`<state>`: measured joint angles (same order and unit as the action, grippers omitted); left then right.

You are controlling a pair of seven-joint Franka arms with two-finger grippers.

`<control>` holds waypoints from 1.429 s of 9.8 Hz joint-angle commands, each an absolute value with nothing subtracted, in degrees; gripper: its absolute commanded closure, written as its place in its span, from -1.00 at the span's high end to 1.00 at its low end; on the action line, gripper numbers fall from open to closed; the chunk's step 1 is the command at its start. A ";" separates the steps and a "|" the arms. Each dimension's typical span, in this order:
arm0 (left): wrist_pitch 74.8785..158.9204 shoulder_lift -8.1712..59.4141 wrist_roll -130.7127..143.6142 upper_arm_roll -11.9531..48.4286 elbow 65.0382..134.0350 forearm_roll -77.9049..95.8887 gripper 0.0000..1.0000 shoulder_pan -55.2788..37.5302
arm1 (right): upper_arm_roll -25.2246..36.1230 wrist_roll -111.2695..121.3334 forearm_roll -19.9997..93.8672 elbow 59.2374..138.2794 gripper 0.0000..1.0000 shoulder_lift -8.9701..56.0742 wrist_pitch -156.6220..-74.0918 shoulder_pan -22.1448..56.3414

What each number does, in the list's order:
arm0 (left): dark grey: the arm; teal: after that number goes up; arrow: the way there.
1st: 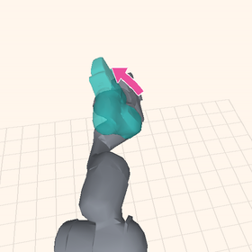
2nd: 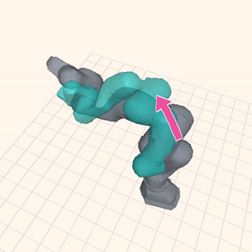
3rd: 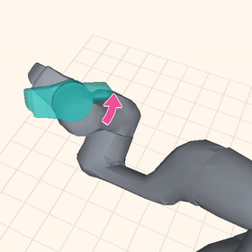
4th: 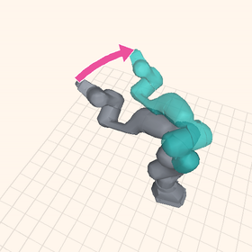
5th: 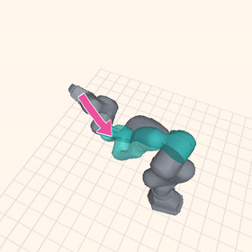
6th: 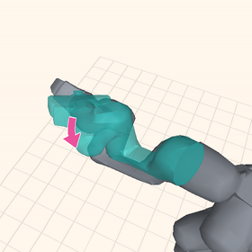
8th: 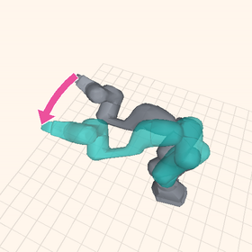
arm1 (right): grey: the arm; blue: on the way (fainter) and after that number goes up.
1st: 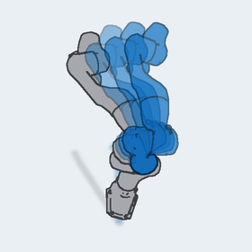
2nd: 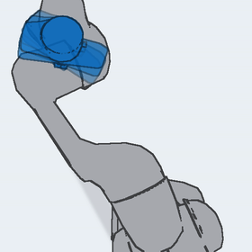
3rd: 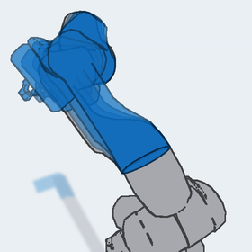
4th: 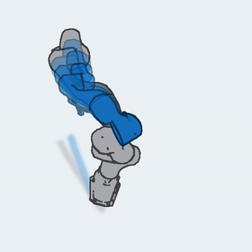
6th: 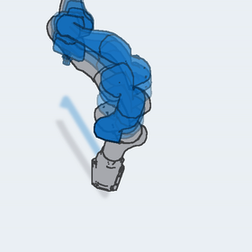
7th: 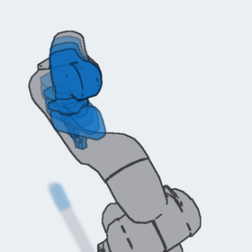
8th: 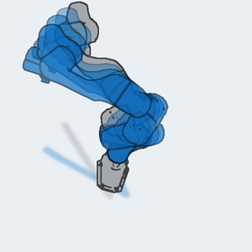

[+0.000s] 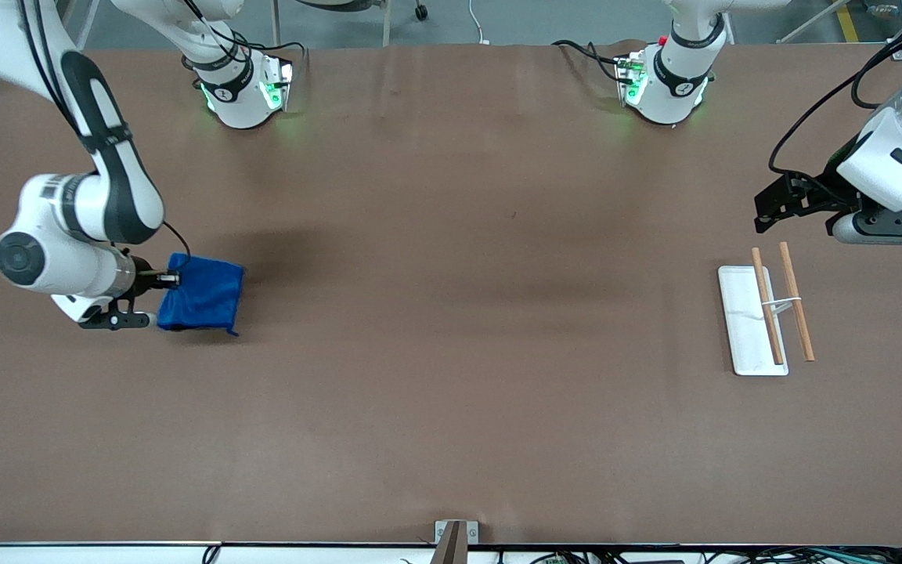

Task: Right arm passes towel to left arm to hang
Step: 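Lift the towel with the right gripper toward the table middle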

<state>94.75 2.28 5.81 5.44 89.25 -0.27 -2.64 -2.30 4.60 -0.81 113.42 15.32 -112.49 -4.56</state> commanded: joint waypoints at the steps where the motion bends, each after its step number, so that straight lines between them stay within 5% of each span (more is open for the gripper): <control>1: 96.33 3.42 6.24 5.54 90.97 -0.62 1.00 -2.46 | -4.39 5.80 6.19 110.66 -1.00 12.06 -106.89 -4.22; 8: 88.96 0.09 5.28 5.71 91.67 9.81 0.91 -2.55 | -14.50 6.42 44.60 109.34 -1.00 9.40 -106.26 -3.17; 14: 87.80 0.88 4.66 5.88 102.02 46.36 0.95 -2.81 | -20.82 6.24 78.77 109.34 -1.00 9.67 -109.25 2.19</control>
<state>87.32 0.76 5.77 5.61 97.29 41.75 -2.56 -19.64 5.95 72.06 108.75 10.19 -108.82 1.84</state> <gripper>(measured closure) 0.022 0.925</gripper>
